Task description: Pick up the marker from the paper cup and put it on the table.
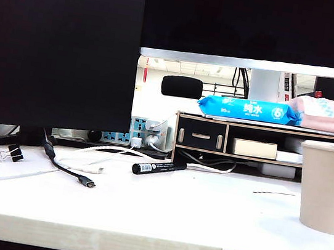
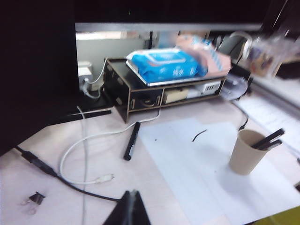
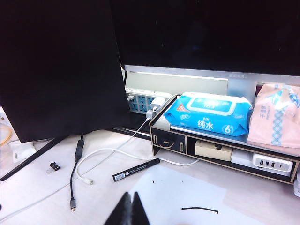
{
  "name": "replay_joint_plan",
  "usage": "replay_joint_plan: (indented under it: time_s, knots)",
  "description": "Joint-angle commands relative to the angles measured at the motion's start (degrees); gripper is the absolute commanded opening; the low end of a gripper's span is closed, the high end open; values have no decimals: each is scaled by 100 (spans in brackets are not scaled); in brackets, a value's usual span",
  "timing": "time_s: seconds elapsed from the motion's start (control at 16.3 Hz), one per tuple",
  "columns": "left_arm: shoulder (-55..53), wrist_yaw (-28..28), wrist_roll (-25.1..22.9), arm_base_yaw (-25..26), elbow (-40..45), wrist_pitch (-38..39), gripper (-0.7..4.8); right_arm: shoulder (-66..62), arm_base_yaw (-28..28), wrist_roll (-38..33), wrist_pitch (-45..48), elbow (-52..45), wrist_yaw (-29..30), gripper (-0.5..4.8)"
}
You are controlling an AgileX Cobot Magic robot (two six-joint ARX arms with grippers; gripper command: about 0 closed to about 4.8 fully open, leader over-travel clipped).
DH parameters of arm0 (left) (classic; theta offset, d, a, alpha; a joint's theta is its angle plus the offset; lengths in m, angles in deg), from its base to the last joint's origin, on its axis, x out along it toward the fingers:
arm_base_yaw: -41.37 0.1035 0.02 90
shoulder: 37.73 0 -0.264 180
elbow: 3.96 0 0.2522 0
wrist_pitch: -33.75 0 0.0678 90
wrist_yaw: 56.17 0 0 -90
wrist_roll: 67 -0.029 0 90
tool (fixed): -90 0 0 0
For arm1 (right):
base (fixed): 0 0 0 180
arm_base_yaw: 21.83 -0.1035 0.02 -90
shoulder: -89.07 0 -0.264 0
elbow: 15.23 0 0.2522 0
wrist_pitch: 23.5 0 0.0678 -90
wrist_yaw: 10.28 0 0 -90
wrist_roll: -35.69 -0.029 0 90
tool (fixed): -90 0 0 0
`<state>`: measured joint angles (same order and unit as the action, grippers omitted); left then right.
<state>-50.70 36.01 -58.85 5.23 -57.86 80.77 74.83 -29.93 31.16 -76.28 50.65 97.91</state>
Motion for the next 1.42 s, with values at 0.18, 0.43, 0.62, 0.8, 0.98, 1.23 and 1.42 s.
replay_joint_plan:
  time_s: [0.18,0.43,0.62,0.8,0.98,1.23,1.42]
  knots:
    - [807,13,186,4,634,-350,-5,232,0,-37,111,-442,-4,5]
    - [927,-22,330,2,643,-197,-5,236,0,-37,37,-476,-7,5]
    - [927,-101,431,2,643,-203,-5,236,2,-37,26,-476,-26,5]
    - [927,-90,433,2,643,-203,-5,236,2,-37,26,-476,-20,5]
    - [938,-162,435,249,643,-221,-5,238,2,-37,26,-476,-22,5]
    - [944,-236,603,2240,780,-730,-5,238,2,-35,26,-476,-24,5]
    - [944,-269,90,2806,1067,-1215,-5,238,2,-37,26,-476,-24,5]
